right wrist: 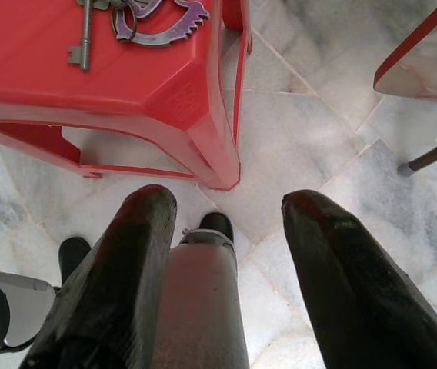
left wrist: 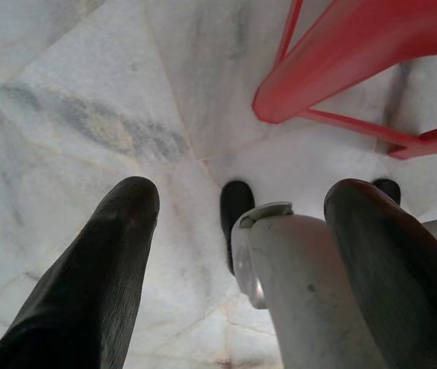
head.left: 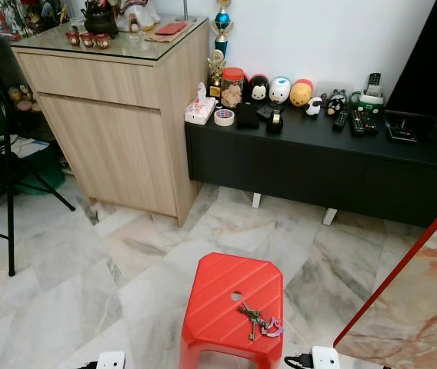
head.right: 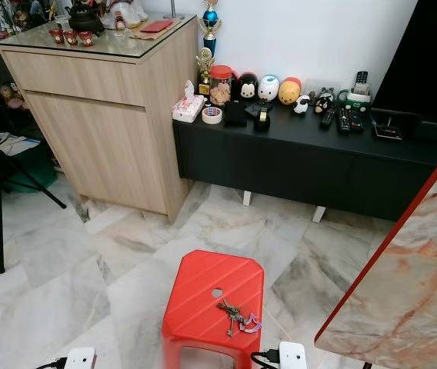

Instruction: Hang keys on a hook

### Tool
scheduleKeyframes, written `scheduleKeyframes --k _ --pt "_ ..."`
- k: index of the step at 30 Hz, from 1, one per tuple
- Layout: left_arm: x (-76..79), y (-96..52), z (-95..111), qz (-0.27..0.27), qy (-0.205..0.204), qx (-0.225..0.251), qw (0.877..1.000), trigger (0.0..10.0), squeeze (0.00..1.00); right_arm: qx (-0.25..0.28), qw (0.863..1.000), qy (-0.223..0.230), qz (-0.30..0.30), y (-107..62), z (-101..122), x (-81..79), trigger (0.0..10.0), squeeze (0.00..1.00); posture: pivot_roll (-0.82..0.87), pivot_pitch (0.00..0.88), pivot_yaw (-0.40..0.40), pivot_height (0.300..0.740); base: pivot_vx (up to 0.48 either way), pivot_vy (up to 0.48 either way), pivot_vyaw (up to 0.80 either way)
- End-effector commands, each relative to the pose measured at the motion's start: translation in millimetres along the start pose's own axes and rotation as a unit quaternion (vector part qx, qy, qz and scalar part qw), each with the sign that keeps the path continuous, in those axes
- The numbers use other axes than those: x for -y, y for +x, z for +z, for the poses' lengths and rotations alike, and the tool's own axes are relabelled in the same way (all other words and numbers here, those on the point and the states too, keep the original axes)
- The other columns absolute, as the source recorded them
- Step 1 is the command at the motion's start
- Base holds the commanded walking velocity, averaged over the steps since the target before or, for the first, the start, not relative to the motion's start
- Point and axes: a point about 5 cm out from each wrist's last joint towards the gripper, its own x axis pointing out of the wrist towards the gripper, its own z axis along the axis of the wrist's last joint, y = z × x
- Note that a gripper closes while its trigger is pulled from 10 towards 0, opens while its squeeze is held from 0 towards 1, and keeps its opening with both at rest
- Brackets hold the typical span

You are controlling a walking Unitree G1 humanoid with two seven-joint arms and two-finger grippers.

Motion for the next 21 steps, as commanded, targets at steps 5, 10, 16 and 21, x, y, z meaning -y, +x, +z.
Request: scheduleKeyframes --k 5,10,16,21 --pt "1.4 -0.2 -4.8 0.003 -0.006 -0.013 1.0 10.0 0.0 0.0 1.0 0.001 -0.001 0.0 -0.1 0.2 10.0 0.0 0.0 0.002 -0.032 0.74 0.0 0.416 0.0" --pt "6.7 -0.1 -7.1 0.0 -0.005 -0.015 1.0 10.0 0.0 0.0 1.0 0.001 -0.001 -0.1 -0.4 0.0 10.0 0.0 0.0 0.0 -0.031 0.74 0.0 0.412 0.0" --pt "6.0 -0.2 -6.3 -0.001 0.0 -0.012 1.0 10.0 0.0 0.0 1.0 0.001 -0.001 -0.1 -0.5 0.2 10.0 0.0 0.0 0.0 -0.03 0.74 0.0 0.117 0.0" --pt "4.8 -0.3 -5.7 0.0 -0.003 -0.009 1.0 10.0 0.0 0.008 1.0 0.001 -0.006 -0.3 0.6 0.8 10.0 0.0 0.0 0.0 -0.032 0.74 0.0 0.0 0.0"
